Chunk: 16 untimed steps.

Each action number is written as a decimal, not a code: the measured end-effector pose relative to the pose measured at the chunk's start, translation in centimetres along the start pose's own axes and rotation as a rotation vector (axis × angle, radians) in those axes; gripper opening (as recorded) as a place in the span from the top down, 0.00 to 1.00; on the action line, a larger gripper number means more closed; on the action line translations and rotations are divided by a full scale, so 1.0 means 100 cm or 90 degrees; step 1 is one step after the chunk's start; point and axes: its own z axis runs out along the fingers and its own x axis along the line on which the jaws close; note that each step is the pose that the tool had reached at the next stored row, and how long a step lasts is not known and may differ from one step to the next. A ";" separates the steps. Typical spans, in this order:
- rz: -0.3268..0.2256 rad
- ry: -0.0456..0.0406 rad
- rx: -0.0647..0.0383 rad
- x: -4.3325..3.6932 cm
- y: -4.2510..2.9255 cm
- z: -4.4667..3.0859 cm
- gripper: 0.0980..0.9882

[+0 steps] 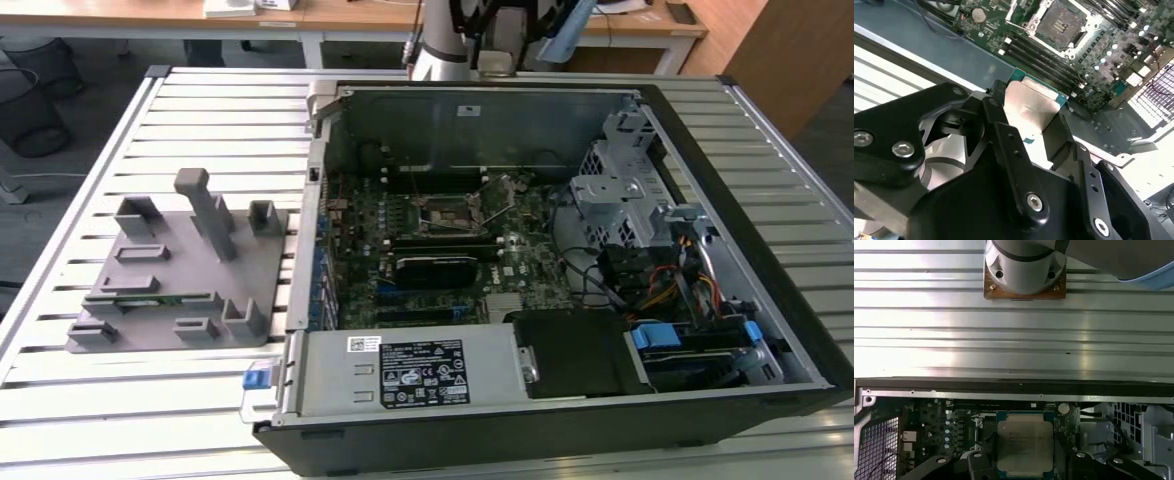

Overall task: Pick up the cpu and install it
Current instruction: 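Pick up the cpu and move it towards the insertion slot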

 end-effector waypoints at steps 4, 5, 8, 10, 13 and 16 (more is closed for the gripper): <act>0.000 0.0000 0.000 -0.0068 0.0047 0.0007 0.50; 0.000 0.0000 0.000 -0.0084 0.0058 0.0009 0.50; 0.000 0.0000 0.000 -0.0135 0.0093 0.0015 0.50; 0.000 0.0000 0.000 -0.0169 0.0116 0.0019 0.50; 0.000 0.0000 0.000 -0.0219 0.0151 0.0025 0.50; 0.000 0.0000 0.000 -0.0270 0.0186 0.0030 0.50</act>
